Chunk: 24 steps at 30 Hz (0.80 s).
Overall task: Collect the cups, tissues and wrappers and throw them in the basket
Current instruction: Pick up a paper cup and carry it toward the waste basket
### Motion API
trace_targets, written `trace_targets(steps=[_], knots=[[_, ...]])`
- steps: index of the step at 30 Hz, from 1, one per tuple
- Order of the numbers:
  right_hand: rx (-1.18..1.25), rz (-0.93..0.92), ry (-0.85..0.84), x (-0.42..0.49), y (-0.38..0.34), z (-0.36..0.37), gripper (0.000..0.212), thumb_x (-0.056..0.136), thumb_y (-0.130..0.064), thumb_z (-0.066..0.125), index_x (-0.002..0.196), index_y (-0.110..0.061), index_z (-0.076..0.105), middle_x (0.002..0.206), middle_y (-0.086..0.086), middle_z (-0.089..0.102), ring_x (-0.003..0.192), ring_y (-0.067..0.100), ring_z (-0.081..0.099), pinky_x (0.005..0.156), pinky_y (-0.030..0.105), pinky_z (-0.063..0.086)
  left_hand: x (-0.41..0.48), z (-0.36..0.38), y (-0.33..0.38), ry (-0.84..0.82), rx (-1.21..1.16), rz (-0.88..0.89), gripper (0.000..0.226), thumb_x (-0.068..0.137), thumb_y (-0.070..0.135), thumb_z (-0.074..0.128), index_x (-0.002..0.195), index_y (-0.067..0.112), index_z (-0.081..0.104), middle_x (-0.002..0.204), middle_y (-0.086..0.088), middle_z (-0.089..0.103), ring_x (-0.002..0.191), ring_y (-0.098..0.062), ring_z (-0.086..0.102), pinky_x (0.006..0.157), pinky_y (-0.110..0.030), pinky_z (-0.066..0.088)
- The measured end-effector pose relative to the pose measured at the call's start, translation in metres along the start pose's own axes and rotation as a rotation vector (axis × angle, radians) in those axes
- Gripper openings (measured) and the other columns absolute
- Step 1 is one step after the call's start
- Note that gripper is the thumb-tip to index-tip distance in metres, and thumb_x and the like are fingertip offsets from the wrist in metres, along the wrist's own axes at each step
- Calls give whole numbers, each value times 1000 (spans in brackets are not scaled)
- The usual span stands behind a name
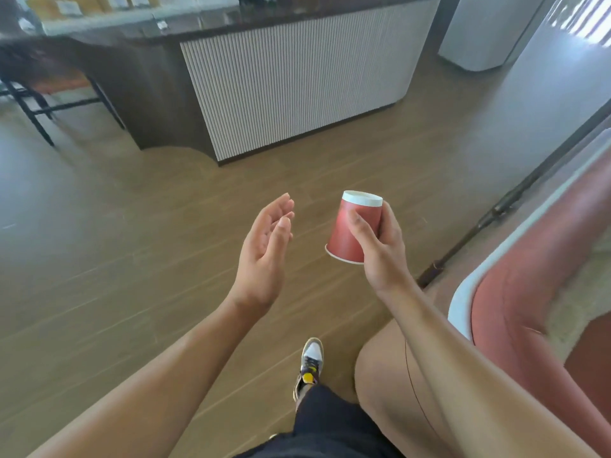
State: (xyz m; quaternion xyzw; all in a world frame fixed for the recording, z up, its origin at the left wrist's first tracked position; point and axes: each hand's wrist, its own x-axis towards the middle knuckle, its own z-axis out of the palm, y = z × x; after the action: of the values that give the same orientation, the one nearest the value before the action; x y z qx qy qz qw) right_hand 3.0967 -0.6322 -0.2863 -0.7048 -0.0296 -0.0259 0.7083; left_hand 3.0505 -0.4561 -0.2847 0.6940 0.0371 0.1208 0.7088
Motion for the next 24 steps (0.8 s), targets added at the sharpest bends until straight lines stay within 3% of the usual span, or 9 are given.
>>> trace_targets(steps=[6,12,15,17,22,24], knots=[[-6,-6,30,111,21,25,36,89,-38,68,119,-19,63,97,-18,66,88,-2,63,79,16,49,123,1,-22,-23,21,24,42,103,36,43,143,30,53,143,8,62,134,-5,59,110,-37,52],[-32,2,35,252,20,36,42,85,-48,71,121,-29,61,102,-24,67,99,5,66,91,33,57,264,21,-37,-46,27,9,46,102,35,45,145,23,53,145,10,61,131,-1,60,112,-36,51],[-38,-18,26,317,15,43,41,89,-39,68,126,-23,59,97,-33,66,96,-4,65,85,19,53,329,31,-41,-60,30,21,48,102,34,45,147,20,52,147,7,59,133,-4,59,114,-37,50],[-37,-12,25,351,14,49,44,89,-38,67,128,-21,58,97,-34,65,96,-5,64,85,18,52,364,33,-43,-66,19,15,48,102,34,45,148,19,52,148,6,59,134,-5,59,113,-37,50],[-51,13,45,440,20,65,48,88,-43,71,129,-23,58,99,-31,65,99,0,65,95,42,59,461,37,-57,-65,3,21,50,102,34,45,149,17,52,148,5,60,134,-6,59,113,-38,50],[-57,4,64,479,27,72,51,89,-40,69,133,-19,56,100,-33,65,99,-3,64,93,33,57,504,39,-64,-71,-3,20,50,102,33,44,148,16,52,147,4,60,134,-6,59,114,-37,49]])
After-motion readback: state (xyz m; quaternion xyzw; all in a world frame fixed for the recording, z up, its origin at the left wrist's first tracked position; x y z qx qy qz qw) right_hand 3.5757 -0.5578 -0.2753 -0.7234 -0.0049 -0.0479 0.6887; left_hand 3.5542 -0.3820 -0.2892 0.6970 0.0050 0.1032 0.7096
